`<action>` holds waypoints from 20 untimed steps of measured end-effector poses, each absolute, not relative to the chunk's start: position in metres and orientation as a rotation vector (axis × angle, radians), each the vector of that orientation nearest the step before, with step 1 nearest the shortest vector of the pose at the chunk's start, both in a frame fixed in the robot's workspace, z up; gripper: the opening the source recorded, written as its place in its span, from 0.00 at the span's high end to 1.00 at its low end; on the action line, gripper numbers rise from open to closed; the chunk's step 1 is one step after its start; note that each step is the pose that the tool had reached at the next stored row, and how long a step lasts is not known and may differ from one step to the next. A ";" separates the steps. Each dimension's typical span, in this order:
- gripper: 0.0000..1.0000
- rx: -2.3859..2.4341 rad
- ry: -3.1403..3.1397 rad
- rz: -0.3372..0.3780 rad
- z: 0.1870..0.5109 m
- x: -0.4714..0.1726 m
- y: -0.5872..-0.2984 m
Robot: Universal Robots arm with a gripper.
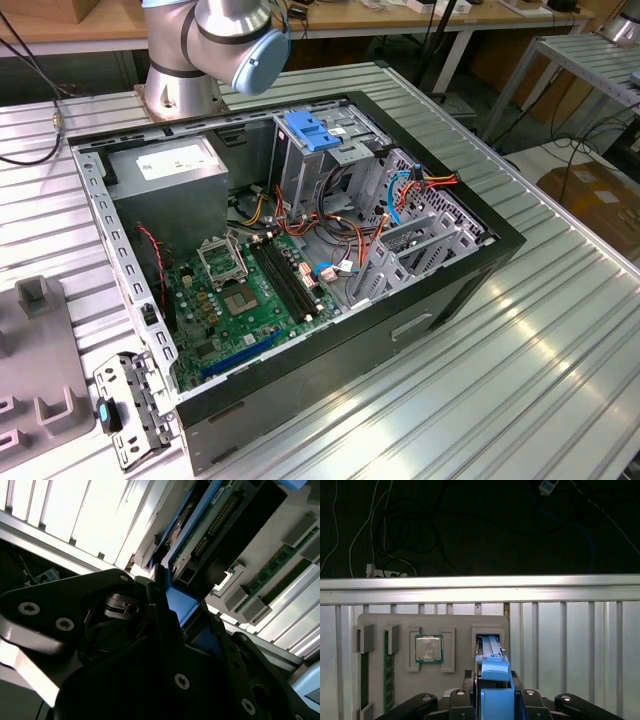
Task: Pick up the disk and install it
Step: 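Pick up the disk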
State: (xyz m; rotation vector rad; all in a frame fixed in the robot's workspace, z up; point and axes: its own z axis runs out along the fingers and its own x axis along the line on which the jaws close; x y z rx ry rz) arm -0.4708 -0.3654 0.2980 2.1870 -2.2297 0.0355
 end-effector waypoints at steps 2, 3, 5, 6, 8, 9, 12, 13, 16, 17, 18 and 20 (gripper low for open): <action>0.63 2.187 -2.229 0.036 0.298 -0.471 -0.365; 0.63 2.186 -2.229 0.037 0.298 -0.471 -0.365; 0.63 2.186 -2.229 0.037 0.298 -0.471 -0.365; 0.63 2.186 -2.229 0.037 0.298 -0.471 -0.365; 0.63 2.186 -2.229 0.037 0.298 -0.471 -0.365; 0.63 2.186 -2.229 0.037 0.298 -0.471 -0.365; 0.63 2.186 -2.229 0.037 0.297 -0.471 -0.365; 0.63 2.186 -2.229 0.037 0.297 -0.471 -0.365; 0.63 2.187 -2.229 0.038 0.298 -0.471 -0.365; 0.63 2.187 -2.229 0.038 0.299 -0.471 -0.365; 0.63 2.186 -2.229 0.038 0.300 -0.471 -0.365; 0.63 2.186 -2.229 0.038 0.303 -0.471 -0.365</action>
